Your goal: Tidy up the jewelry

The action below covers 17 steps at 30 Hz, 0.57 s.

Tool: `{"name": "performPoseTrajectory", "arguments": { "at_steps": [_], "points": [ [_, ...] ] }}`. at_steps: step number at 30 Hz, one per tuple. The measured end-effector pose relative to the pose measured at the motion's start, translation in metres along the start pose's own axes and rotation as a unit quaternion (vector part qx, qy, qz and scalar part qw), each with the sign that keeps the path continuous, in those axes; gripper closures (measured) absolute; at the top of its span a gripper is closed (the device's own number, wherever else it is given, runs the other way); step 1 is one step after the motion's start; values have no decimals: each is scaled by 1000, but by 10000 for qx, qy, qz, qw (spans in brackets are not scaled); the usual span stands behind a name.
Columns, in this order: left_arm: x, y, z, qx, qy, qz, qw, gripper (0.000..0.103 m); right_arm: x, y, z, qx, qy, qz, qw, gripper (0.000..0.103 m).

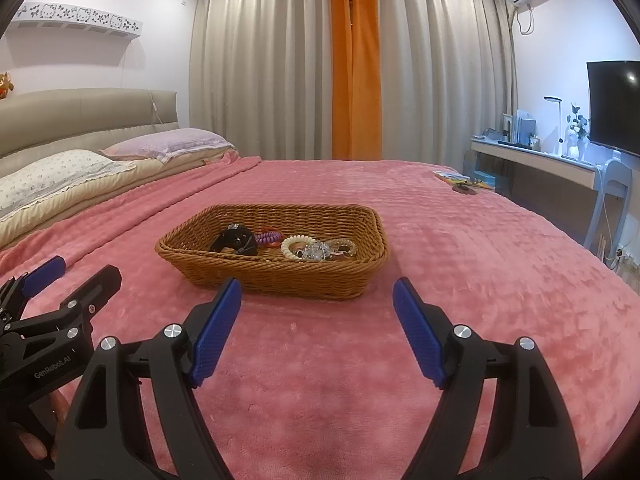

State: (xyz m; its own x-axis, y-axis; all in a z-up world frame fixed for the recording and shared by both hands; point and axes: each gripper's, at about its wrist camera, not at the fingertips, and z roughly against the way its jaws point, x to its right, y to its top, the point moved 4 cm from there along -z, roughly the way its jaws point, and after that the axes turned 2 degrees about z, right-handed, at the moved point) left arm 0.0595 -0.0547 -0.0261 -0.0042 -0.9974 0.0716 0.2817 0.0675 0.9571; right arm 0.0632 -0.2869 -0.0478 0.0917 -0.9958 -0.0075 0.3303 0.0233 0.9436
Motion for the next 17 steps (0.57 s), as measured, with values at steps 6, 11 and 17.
{"name": "performPoseTrajectory", "arguments": {
  "at_steps": [6,11,17],
  "points": [
    [0,0,2,14,30,-6,10000,8,0,0,0,12,7,16,10000,29],
    [-1,3,1,23,-17,2,10000,8,0,1,1,15,5,-2,10000,29],
    [-3,4,-1,-8,6,58,10000,8,4,1,-1,-14,13,-96,10000,29]
  ]
}}
